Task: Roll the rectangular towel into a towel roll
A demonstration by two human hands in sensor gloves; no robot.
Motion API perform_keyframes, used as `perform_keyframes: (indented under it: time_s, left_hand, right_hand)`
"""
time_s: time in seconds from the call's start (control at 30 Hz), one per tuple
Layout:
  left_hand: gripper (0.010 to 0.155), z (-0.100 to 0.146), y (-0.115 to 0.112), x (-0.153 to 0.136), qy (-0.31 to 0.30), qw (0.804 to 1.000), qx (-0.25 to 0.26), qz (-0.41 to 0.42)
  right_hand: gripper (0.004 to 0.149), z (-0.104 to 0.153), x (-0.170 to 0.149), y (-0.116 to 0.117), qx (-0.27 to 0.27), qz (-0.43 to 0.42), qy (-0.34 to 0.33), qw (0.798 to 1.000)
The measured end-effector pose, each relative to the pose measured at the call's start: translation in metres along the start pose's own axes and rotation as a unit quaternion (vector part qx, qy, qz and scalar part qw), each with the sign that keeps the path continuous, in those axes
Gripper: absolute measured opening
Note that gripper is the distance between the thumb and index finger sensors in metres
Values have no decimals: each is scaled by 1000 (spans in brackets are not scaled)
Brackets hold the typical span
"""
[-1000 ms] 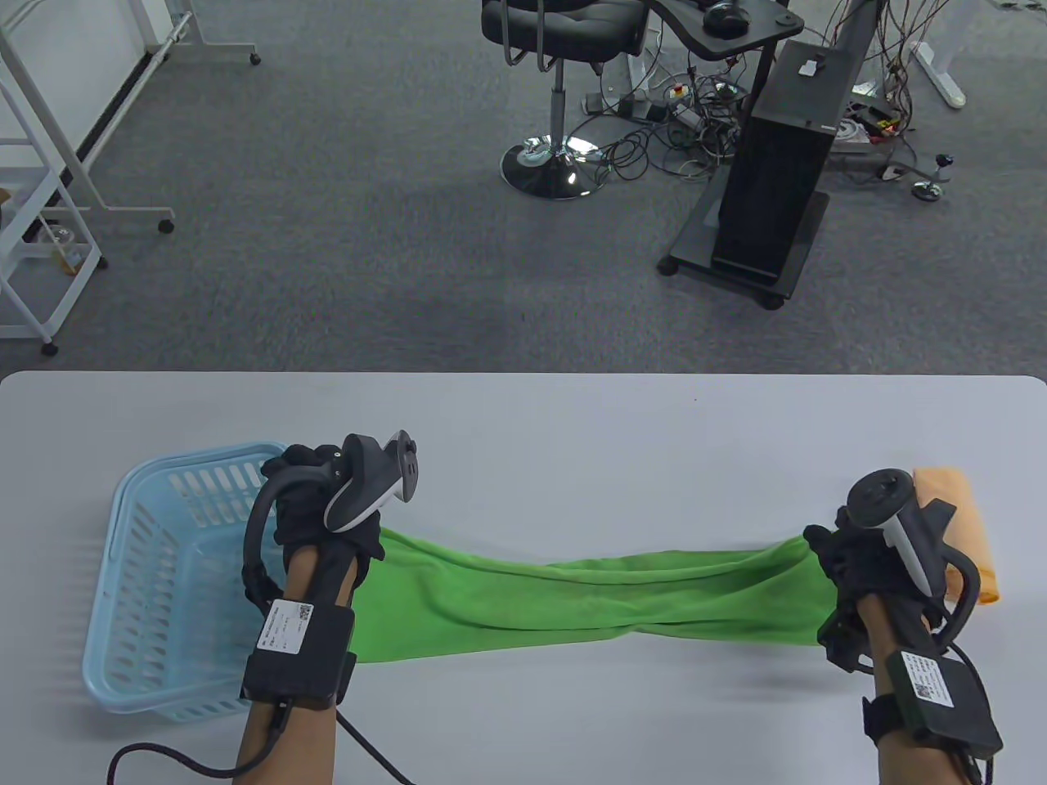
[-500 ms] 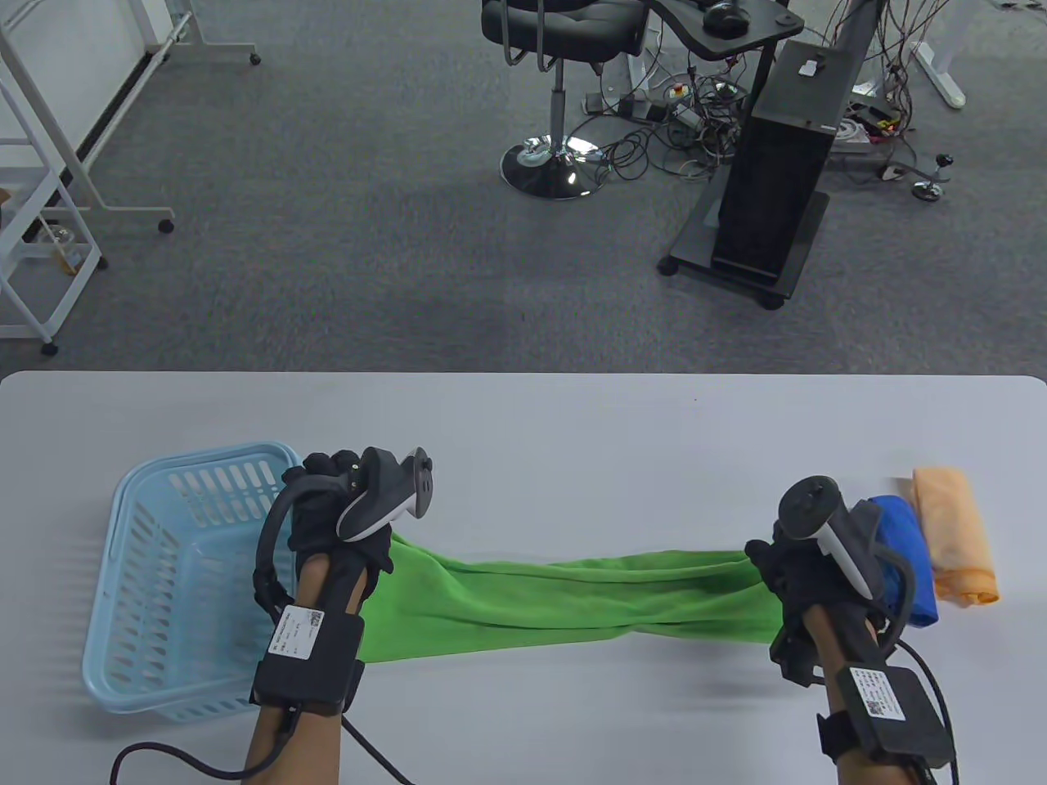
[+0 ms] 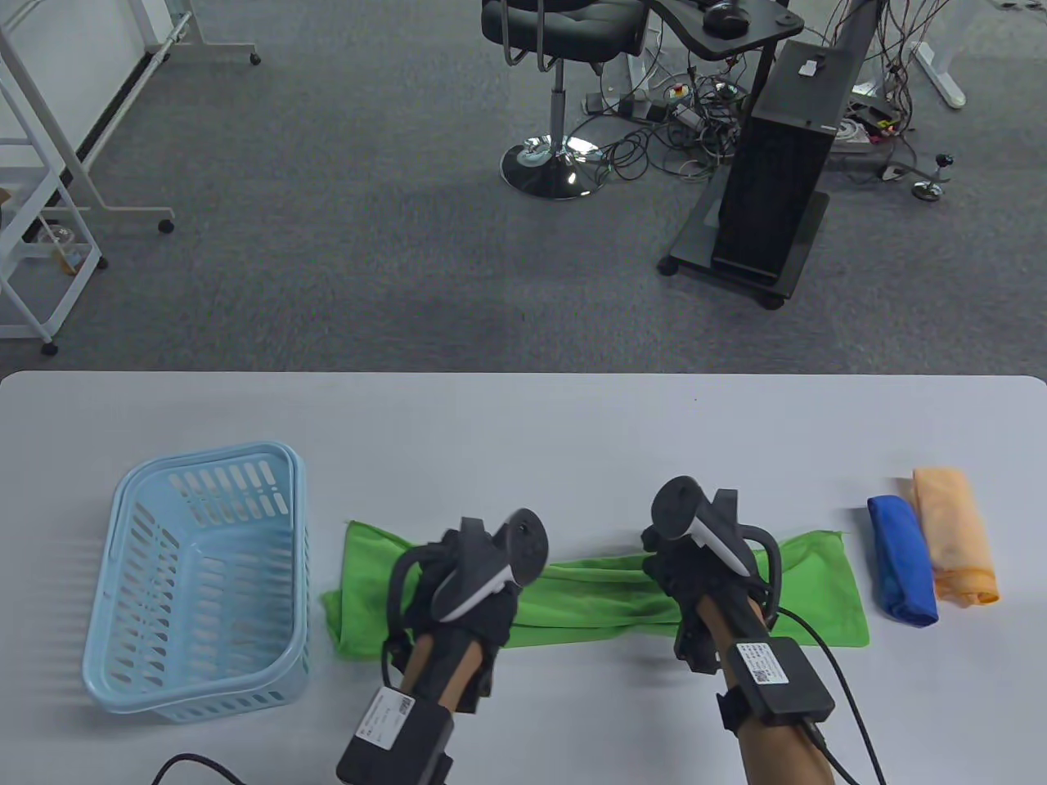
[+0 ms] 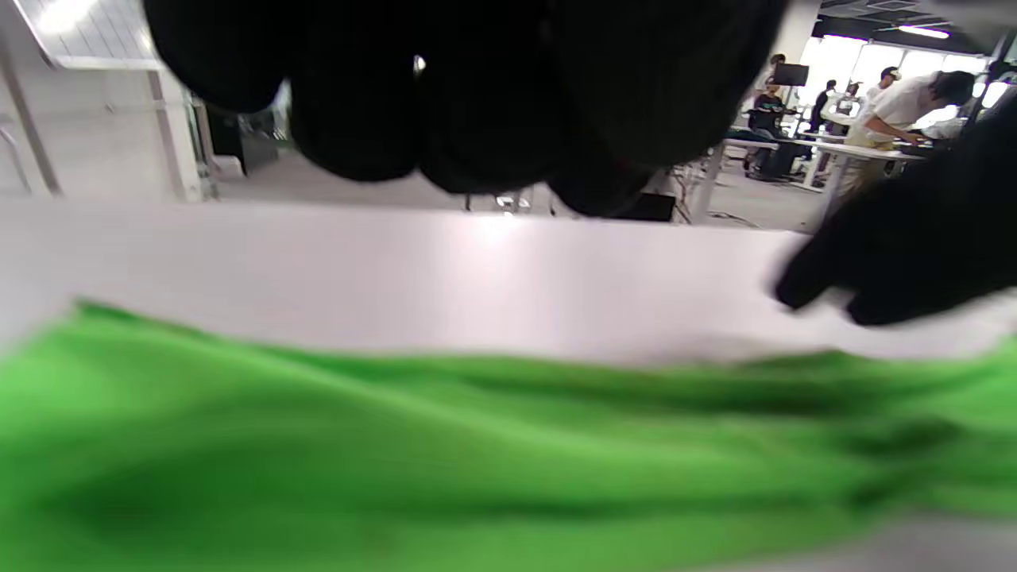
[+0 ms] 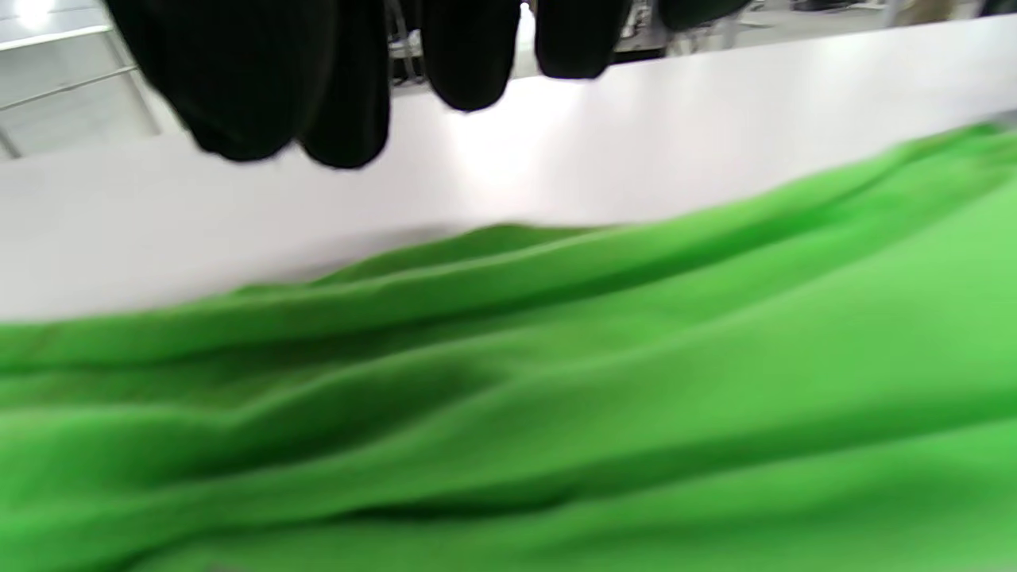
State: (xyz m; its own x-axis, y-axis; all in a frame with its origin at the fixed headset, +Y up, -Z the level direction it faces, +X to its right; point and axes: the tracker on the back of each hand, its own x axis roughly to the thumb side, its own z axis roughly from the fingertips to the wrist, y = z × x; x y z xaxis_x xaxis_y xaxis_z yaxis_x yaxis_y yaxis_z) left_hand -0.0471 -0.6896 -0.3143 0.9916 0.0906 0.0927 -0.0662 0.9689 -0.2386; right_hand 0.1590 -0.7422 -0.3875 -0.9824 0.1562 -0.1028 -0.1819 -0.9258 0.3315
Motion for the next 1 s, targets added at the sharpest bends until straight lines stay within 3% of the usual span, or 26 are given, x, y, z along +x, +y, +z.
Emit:
perform_keyframes:
  time_s: [0.13,0.2,0.3,0.37,0.43,0.6,0.73,0.83,0.9,1.0]
  left_hand:
    - [61,-9,-50,30,-22,999,-37,-18]
    - [68,-15,-69,40,-27,994,-59,-88]
    - [55,-22,-82,45,-25,985,-60,-160]
    - [40,-21,-79,42,-27,988,-6,-149]
    - [41,-21,-71,34,-23,991,-20,-130]
    - [43,-10,-23,3,11,994,31,-106]
    - [44,6,3,-15,23,998,29,46]
    - [49,19,5,-16,21,983,-3,180]
    - [60,25,3,-18,8,962,-13,273]
    - [87,30,2,-14,-15,912,-6,409]
  right_hand:
    - [74,-11,21,24,20,18,-20,999]
    - [75,-18,28,34,40,39,-14,998]
    - [47,-20,31,38,-5,58,-4,998]
    - [48,-21,29,33,14,70,2,997]
    - [48,-15,18,17,8,66,16,998]
    - [48,17,-17,-35,-1,-98,44,994]
    - [49,48,-22,-67,-40,-175,37,983]
    - [50,67,-13,-83,-66,-218,40,973]
    - [51,76,-5,-86,-70,-249,40,965]
    - [52,86,5,-86,-59,-308,31,949]
